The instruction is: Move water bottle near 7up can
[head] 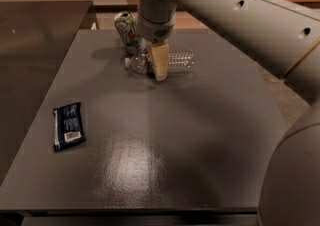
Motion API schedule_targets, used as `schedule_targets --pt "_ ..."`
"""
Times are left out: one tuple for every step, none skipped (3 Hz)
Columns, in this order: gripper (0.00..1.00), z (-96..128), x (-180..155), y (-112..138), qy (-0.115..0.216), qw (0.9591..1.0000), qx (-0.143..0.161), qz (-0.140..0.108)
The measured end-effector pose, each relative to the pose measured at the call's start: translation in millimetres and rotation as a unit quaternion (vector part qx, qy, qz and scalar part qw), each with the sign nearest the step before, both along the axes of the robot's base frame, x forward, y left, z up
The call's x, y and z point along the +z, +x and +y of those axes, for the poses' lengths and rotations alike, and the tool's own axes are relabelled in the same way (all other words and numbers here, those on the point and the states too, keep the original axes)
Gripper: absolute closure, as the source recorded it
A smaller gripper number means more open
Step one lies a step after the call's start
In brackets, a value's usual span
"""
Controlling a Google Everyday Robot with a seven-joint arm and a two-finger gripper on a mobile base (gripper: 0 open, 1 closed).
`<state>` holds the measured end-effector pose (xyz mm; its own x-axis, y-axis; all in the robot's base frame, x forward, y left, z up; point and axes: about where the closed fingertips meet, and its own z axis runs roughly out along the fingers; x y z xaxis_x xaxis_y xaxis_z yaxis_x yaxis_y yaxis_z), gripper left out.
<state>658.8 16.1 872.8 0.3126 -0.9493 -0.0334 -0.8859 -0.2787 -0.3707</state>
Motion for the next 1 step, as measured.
schedule_targets --pt "0.0 0.0 -0.1 0.0 0.0 1.0 0.0 0.0"
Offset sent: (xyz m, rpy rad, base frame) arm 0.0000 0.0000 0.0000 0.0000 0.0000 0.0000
